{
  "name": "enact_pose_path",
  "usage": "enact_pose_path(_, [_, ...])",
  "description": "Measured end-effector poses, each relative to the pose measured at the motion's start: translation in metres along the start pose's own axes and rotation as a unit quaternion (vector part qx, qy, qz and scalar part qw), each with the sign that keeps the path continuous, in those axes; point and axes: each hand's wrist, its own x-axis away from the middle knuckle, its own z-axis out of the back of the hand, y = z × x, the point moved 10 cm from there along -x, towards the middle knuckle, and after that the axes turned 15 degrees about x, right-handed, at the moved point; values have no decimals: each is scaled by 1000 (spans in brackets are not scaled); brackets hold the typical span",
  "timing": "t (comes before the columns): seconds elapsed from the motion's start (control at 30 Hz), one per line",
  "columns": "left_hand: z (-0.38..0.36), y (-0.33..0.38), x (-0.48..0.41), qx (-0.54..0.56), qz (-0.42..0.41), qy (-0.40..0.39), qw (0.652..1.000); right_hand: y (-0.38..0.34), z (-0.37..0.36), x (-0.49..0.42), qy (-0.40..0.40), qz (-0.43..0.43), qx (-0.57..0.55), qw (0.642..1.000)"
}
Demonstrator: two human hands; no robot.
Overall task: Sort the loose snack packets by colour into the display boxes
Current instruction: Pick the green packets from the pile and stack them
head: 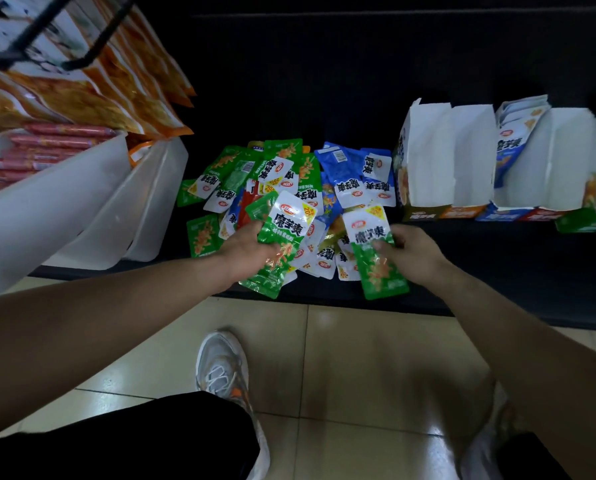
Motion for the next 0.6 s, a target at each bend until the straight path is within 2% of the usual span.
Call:
enact_pose_path(0.1, [-9, 5, 0, 38, 2, -8, 999, -29, -22, 11, -85, 13, -211, 974])
enact_pose_path(0.17, [-14, 7, -1, 69, 2, -7, 998, -50, -39, 14, -117, 12, -238, 964])
enact_pose_path(0.3, [-15, 6, 0, 140, 8, 21, 990, -74, -56, 8, -48, -33, -248, 967])
enact_pose_path(0.37, [-11, 5, 2, 97, 1, 4, 995, -89, -68, 6, -43, -29, -217, 975])
enact_pose_path(0.43, [-3, 0, 0, 68, -9, -18, 997, -104, -76, 2, -31, 2, -126, 991])
enact_pose_path(0.6, [60, -26, -14, 15, 9, 73, 997, -120, -66, -24, 94, 47, 73, 992])
